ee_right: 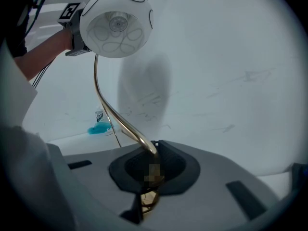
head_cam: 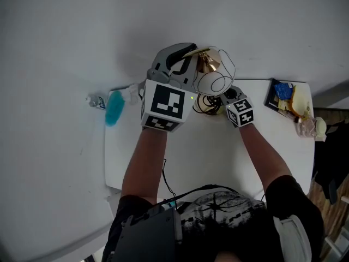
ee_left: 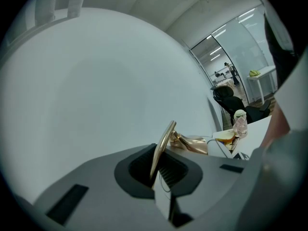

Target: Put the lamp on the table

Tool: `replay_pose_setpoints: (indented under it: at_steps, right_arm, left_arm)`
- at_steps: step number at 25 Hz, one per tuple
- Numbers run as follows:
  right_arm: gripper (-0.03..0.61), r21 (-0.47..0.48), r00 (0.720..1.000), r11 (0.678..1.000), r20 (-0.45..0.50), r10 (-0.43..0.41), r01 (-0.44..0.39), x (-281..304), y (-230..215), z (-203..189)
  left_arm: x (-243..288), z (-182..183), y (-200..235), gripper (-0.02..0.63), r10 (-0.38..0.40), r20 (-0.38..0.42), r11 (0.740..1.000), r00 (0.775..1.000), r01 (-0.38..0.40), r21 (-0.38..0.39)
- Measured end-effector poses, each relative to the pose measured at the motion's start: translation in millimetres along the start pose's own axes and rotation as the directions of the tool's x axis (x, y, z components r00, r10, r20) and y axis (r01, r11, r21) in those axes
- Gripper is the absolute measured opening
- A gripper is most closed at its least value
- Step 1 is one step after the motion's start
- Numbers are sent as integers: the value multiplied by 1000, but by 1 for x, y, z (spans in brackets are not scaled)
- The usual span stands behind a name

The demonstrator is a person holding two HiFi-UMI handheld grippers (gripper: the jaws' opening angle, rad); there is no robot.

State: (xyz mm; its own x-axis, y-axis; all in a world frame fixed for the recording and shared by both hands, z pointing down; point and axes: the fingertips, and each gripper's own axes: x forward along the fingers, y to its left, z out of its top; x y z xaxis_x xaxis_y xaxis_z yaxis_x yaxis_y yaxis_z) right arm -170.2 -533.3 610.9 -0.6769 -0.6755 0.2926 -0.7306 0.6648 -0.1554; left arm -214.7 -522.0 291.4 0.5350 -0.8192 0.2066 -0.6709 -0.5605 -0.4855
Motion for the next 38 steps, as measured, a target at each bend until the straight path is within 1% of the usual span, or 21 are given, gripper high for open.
replay_pose_setpoints:
  at_steps: [4, 9, 15, 21, 28, 31, 34, 36, 37, 38]
  right_arm:
    - [20, 19, 1000, 1000, 20, -6, 6, 13, -3, -2]
    - [20, 45, 999, 999, 40, -15, 13, 21, -11, -7]
    - [20, 76, 997, 997, 71, -23, 18, 22, -17, -11]
    - [20, 79, 996, 997, 87, -19, 12, 21, -16, -15]
    - [20, 73, 995, 997, 95, -11, 4, 21, -16, -16]
    - [20, 72, 996, 997, 86, -7, 1, 21, -15, -16]
    - [20, 90, 997, 996, 73, 7, -14, 21, -13, -17]
    - [23, 111, 998, 993, 65, 21, -28, 20, -13, -18]
    - [35, 119, 998, 992, 64, 25, -33, 20, -14, -18]
    - [75, 124, 998, 992, 65, 27, -35, 19, -14, -16]
  left_arm:
    - [6, -5, -1, 15, -1, -14, 1000, 1000, 1, 29]
    - [23, -5, -10, 15, -22, -36, 997, 999, 25, 73]
    - [37, -5, -16, 15, -36, -53, 994, 998, 41, 97]
    - [47, -4, -19, 15, -58, -51, 991, 997, 63, 115]
    - [47, -4, -19, 15, -54, -50, 991, 997, 59, 116]
    - [48, -3, -19, 15, -44, -57, 989, 997, 52, 142]
    - [47, -4, -19, 17, -31, -75, 983, 997, 44, 176]
    - [46, -4, -20, 18, -23, -89, 979, 996, 40, 198]
    - [46, -4, -19, 20, -15, -94, 977, 995, 34, 209]
    - [45, -4, -18, 29, -5, -97, 976, 995, 27, 218]
